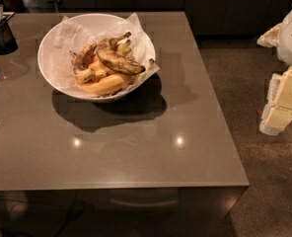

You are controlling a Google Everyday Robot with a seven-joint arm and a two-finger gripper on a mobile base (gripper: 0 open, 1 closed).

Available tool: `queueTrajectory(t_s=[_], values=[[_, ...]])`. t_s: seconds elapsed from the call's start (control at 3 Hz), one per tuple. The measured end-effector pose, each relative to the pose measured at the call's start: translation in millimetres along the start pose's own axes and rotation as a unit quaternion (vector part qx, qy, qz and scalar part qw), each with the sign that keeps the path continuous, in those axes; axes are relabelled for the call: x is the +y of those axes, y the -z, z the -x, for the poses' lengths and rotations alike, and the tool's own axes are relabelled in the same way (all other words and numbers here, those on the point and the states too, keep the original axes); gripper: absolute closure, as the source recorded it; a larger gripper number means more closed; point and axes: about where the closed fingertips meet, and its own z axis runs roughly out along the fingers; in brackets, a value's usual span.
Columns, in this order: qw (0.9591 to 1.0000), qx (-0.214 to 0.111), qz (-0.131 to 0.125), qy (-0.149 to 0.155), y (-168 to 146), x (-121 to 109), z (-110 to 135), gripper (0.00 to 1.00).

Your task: Pick banana from white bowl

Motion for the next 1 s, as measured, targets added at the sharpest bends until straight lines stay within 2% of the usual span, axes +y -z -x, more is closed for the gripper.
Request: queueTrajectory(t_s=[0.67, 1.0], values=[[0.9999, 0.008, -0.006, -0.004, 1, -1, 6, 0.00], [0.9995, 0.026, 0.010, 0.016, -6, 3, 33, 0.00]])
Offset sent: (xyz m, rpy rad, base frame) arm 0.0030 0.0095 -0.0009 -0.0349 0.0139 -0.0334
